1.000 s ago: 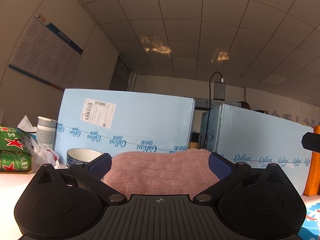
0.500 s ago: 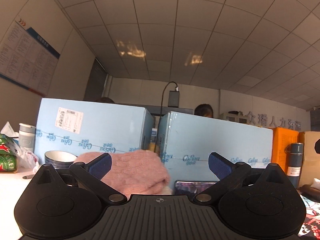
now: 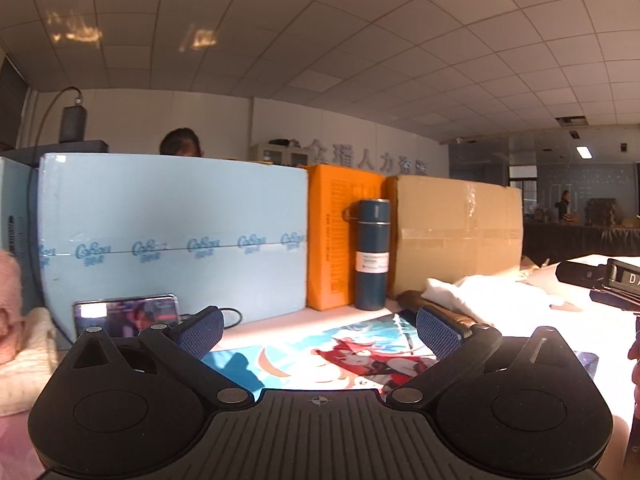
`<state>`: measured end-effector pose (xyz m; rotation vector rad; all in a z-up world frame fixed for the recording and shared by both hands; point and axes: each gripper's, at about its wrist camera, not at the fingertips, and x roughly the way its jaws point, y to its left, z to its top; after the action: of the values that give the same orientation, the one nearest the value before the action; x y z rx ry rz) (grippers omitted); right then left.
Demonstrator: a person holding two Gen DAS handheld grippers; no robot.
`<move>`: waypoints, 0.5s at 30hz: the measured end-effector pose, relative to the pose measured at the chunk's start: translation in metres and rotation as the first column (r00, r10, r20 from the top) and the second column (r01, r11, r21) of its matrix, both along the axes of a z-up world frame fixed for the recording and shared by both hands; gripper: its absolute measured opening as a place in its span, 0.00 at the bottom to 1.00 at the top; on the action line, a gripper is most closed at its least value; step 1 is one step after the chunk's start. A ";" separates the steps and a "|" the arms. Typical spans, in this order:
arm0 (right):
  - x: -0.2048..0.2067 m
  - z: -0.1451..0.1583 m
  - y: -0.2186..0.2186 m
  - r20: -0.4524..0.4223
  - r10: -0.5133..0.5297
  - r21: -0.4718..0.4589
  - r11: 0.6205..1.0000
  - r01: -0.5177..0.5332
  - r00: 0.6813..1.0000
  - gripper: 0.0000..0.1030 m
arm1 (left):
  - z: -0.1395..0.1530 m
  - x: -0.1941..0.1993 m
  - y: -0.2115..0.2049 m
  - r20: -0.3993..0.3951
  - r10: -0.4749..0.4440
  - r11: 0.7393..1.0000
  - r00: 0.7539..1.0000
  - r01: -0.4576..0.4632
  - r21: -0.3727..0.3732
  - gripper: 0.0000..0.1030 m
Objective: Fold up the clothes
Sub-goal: 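Swing both tools toward the white T-shirt on the anime mat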
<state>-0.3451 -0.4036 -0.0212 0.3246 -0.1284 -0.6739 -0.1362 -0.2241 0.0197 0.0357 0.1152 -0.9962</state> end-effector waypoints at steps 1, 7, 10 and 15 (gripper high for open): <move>-0.009 -0.004 -0.011 -0.006 -0.039 0.012 0.999 0.039 0.999 1.00 | 0.000 0.000 -0.015 -0.015 -0.044 0.999 0.999 0.044 0.005 1.00; -0.042 -0.017 -0.098 -0.025 -0.163 0.220 0.962 0.165 0.986 1.00 | -0.013 -0.006 -0.115 -0.235 -0.296 0.953 0.926 0.303 -0.003 0.96; -0.047 -0.022 -0.143 -0.003 -0.146 0.343 0.929 0.138 0.989 1.00 | -0.027 0.002 -0.159 -0.392 -0.362 0.926 0.846 0.373 -0.051 0.94; -0.040 -0.031 -0.206 0.069 -0.093 0.521 0.853 0.043 0.993 1.00 | -0.068 0.039 -0.229 -0.742 -0.475 0.860 0.473 0.426 -0.279 0.94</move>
<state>-0.3853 -0.6098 -0.0519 0.8789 -0.0425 -0.7594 -0.0974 -0.4534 -0.0478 -0.4763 0.9638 -1.5026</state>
